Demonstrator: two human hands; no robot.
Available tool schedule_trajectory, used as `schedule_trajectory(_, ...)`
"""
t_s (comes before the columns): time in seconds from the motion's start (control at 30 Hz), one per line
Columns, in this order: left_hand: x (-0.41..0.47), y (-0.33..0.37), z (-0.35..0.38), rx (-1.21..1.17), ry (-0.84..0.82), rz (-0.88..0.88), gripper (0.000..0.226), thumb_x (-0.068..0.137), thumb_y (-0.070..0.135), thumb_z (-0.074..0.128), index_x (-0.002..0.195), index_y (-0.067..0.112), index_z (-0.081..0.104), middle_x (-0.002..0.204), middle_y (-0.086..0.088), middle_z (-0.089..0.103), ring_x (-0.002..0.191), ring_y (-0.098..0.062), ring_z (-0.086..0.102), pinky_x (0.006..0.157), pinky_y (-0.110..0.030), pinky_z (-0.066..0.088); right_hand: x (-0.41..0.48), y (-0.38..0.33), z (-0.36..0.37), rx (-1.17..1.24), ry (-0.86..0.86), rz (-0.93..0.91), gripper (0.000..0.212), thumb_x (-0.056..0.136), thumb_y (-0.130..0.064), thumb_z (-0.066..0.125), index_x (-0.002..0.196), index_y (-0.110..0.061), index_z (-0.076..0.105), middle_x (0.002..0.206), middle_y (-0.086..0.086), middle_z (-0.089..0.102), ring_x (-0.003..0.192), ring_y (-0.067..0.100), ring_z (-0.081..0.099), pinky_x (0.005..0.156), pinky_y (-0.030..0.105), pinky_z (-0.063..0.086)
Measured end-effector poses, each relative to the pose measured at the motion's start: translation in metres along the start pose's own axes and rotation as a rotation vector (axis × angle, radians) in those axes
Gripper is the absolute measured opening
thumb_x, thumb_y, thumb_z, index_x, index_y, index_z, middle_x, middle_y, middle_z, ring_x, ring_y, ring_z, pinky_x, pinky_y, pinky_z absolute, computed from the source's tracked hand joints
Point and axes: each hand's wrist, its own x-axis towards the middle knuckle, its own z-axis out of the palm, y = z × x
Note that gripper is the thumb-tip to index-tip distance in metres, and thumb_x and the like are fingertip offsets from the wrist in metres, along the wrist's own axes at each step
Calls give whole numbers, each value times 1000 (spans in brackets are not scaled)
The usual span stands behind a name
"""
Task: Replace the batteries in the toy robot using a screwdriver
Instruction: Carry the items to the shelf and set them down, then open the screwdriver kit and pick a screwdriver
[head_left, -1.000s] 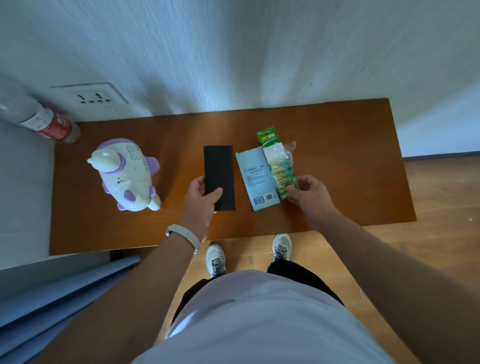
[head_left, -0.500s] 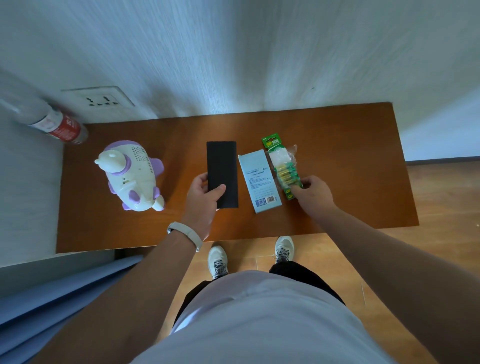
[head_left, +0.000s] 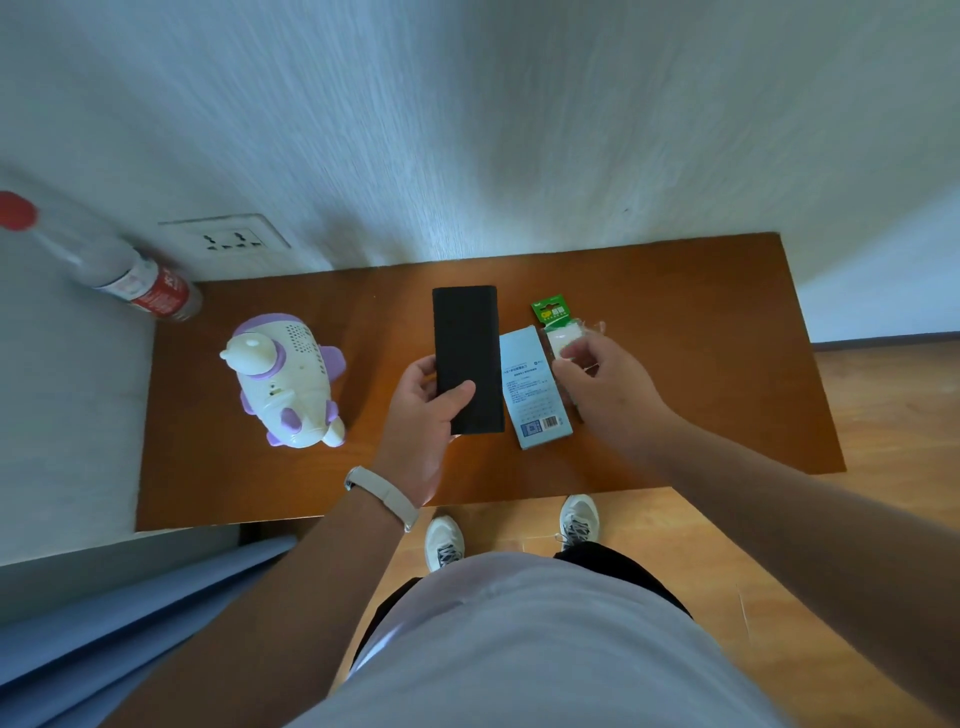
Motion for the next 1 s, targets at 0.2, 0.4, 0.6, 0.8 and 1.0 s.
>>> schedule_trajectory(0.2,-24,29,6,8,-130,92,37,88,21,73,120,25,55,107,4,73,105,-21,71,82,-37,62,-22,-57,-5,98,-196,-75,25,99,-49,47,116,-32,55,99,-8,65,88,13,66,83,33,60)
schedule_trajectory(0.4,-55,60,15,50,-237,198,49,74,38,79,116,31,55,107,6,73,105,-20,71,80,-33,61,-56,-84,-32,144,-278,-183,22,100,-45,46,99,-29,62,84,-6,70,76,9,68,68,25,58)
schedule_trajectory(0.6,-81,79,21,-4,-317,165,46,70,60,79,107,38,64,108,4,73,106,-21,71,81,-36,61,-83,-97,-59,228,-308,-201,18,100,-34,51,94,-26,65,80,-4,73,71,12,68,62,22,56)
schedule_trajectory(0.8,-96,94,29,14,-263,181,58,71,70,64,110,27,68,105,-2,76,101,-22,73,75,-36,62,-99,-106,-62,288,-291,-223,21,99,-36,53,83,-31,66,85,-4,73,79,13,70,63,24,56)
schedule_trajectory(1.0,-107,97,30,56,-234,261,60,76,69,62,111,20,66,101,-2,75,99,-21,73,72,-33,62,-111,-111,-55,301,-207,-243,34,73,-70,54,81,-38,63,87,-8,72,83,12,72,68,36,63)
